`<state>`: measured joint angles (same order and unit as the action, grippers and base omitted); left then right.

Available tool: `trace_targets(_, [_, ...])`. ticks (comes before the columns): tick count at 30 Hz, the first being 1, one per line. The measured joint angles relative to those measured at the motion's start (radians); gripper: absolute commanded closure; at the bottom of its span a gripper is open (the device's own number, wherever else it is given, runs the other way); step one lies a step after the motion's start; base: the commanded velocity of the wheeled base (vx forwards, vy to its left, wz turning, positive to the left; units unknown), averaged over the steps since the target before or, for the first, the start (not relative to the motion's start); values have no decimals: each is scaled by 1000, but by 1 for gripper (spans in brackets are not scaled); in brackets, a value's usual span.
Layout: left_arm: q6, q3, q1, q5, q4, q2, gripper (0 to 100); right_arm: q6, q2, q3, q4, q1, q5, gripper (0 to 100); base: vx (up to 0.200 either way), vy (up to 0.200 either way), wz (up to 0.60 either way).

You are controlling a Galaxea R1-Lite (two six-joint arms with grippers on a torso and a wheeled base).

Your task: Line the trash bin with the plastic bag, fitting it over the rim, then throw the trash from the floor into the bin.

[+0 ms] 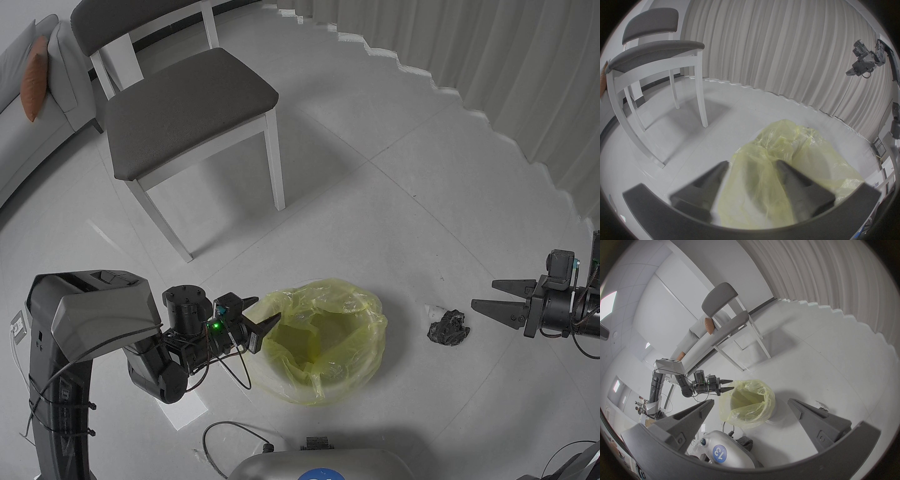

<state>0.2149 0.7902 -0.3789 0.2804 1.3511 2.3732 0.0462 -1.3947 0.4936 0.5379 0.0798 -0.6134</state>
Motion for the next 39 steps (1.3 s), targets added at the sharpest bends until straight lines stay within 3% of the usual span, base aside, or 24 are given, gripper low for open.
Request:
trace_targets(22, [-13, 15, 37, 1, 14, -46, 100, 0, -1, 2, 0, -11, 0, 0, 0, 0, 0])
trace_targets(39, [-92, 48, 61, 0, 51, -98, 100, -1, -5, 0, 0, -12, 0, 0, 0, 0, 0])
